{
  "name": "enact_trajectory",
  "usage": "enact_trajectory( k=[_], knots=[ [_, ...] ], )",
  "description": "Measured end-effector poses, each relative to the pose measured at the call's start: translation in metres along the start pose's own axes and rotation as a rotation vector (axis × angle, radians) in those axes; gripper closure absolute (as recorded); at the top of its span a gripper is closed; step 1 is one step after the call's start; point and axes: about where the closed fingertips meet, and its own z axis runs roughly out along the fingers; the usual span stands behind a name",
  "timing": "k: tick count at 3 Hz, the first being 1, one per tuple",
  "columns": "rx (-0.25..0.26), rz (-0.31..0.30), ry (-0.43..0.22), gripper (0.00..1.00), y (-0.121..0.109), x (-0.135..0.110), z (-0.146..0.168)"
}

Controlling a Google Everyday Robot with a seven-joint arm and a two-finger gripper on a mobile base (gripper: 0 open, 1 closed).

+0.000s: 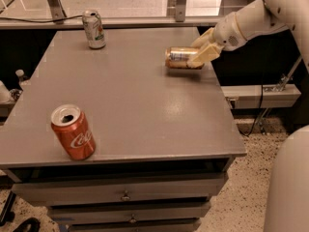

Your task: Move orange can near coke can

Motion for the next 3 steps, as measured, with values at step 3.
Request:
enact_trajectory(
  k=[3],
  knots=[
    [-0.12,0.003,-0.076,1.0,0.115,-0.043,-0.039]
  ],
)
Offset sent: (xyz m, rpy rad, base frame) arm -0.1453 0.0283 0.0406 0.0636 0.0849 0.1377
